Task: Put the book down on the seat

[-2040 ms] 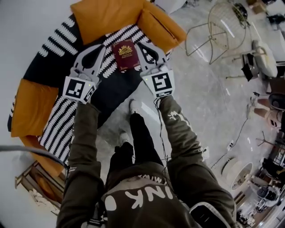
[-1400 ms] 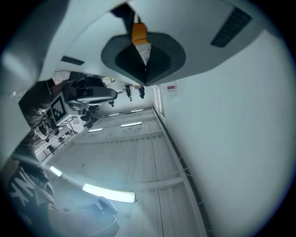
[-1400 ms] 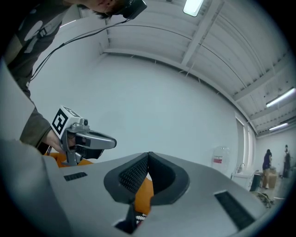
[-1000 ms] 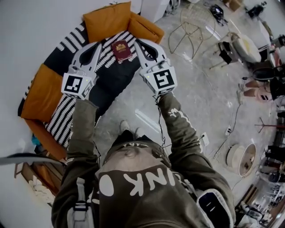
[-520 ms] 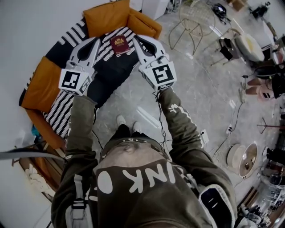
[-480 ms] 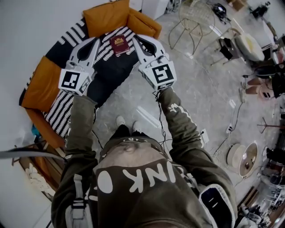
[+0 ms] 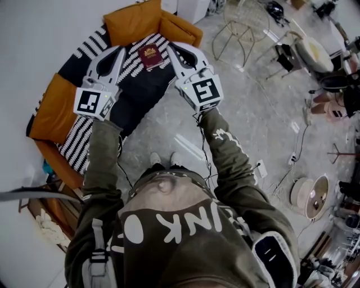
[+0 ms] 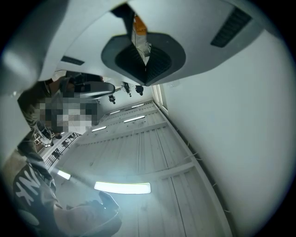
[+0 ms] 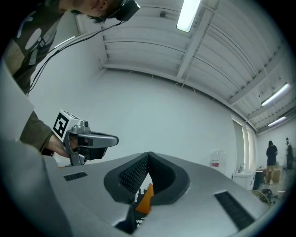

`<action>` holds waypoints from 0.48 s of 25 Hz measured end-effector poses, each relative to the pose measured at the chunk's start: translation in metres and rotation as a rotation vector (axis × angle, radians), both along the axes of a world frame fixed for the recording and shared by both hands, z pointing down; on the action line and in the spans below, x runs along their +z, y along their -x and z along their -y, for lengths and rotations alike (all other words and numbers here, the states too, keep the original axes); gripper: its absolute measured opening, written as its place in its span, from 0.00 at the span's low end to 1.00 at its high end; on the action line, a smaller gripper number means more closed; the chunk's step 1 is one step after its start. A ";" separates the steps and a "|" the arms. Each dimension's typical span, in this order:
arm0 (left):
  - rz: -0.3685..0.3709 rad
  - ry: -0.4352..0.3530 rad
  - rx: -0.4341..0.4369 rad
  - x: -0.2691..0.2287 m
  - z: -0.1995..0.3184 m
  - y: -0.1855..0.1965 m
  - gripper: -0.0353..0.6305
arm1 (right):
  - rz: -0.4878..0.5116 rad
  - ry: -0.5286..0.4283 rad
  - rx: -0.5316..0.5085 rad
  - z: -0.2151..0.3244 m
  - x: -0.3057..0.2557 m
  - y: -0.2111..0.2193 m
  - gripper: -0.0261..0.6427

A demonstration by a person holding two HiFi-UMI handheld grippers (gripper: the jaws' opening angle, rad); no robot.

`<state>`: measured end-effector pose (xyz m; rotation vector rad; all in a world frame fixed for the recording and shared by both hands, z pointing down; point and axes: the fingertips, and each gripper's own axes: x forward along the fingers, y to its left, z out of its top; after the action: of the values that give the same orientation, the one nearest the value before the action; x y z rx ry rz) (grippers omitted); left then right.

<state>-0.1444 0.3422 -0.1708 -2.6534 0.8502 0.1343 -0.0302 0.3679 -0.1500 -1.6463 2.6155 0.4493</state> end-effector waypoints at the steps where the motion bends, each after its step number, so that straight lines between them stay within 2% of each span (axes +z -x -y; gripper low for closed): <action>1: 0.003 -0.002 0.001 0.000 0.001 0.002 0.06 | 0.001 -0.003 -0.004 0.001 0.000 0.003 0.06; 12: -0.012 0.014 -0.006 0.005 0.011 0.006 0.06 | -0.013 -0.010 -0.033 0.015 0.004 0.008 0.06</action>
<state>-0.1501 0.3312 -0.1662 -2.6653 0.8666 0.1435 -0.0379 0.3528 -0.1459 -1.6001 2.6410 0.4731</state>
